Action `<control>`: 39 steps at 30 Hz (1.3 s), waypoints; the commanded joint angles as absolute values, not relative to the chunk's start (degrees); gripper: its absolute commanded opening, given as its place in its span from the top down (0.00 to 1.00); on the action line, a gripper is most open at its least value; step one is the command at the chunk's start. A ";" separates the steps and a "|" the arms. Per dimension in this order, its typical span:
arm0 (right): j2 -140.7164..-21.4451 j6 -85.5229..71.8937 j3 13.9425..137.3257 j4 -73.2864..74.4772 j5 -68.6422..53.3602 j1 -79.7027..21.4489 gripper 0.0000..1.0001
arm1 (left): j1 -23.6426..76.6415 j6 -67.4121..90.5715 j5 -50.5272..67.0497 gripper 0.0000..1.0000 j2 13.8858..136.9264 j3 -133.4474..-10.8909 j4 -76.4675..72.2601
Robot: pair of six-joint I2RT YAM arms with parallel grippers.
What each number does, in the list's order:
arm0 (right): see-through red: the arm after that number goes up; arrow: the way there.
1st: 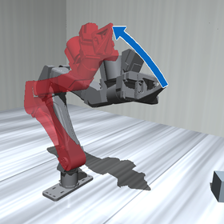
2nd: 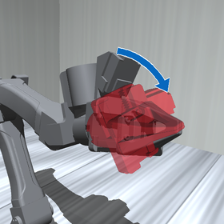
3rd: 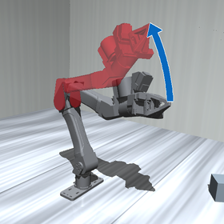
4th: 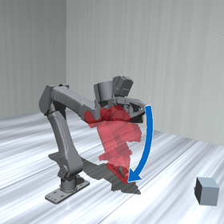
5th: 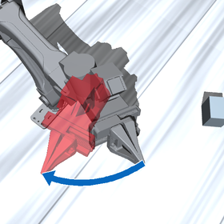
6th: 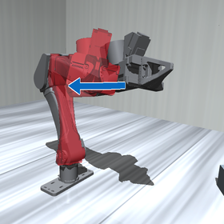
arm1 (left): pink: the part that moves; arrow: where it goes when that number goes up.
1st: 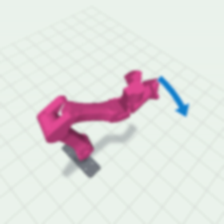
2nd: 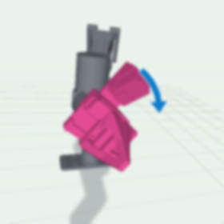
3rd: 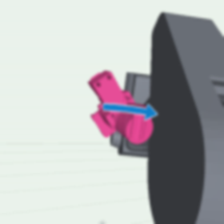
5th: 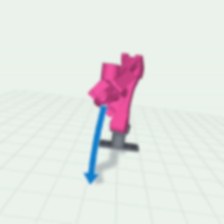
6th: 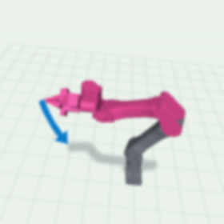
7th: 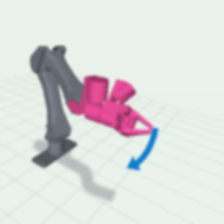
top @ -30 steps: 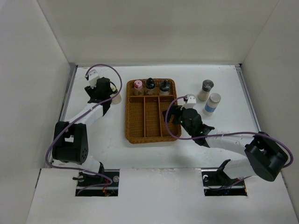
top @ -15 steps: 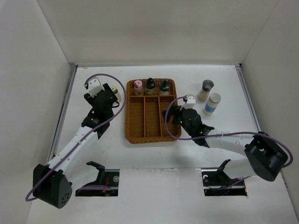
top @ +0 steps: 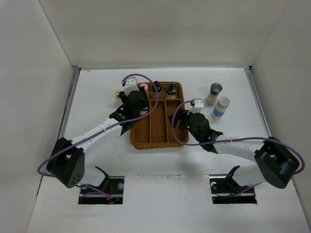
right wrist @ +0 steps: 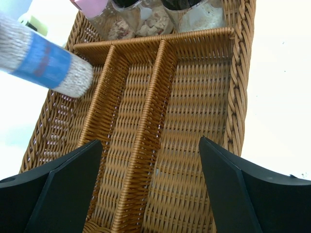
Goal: Organize the condiment bottles
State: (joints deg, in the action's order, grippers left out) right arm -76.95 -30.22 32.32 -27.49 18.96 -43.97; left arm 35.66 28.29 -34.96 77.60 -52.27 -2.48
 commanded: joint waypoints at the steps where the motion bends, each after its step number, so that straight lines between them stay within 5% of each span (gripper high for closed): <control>1: -76.55 -30.06 33.75 -29.53 19.07 -43.99 0.13 | 35.81 28.30 -33.93 0.67 79.97 -56.25 -8.26; 7: -76.29 -30.06 33.49 -29.71 19.16 -43.72 0.12 | 35.55 28.04 -33.40 0.63 86.39 -56.34 -9.31; 13: -76.73 -30.15 33.75 -29.71 18.99 -43.72 0.12 | 36.25 27.07 -33.92 0.32 86.14 -56.43 -9.49; 18: -76.90 -30.23 33.66 -29.79 18.81 -43.72 0.11 | 35.20 26.11 -34.28 0.24 81.83 -55.81 -8.88; 26: -77.61 -30.06 34.19 -29.45 18.72 -43.81 0.11 | 26.16 28.12 -33.84 0.28 77.78 -53.79 -9.67; 39: -78.13 -29.62 34.54 -29.00 18.90 -43.81 0.11 | 14.64 28.57 -29.09 0.32 90.78 -59.41 -8.44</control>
State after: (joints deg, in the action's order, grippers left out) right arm -77.65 -30.22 32.32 -27.46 18.96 -43.90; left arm 15.57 28.69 -30.30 89.17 -55.72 -7.14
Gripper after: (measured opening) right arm 0.896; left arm 0.686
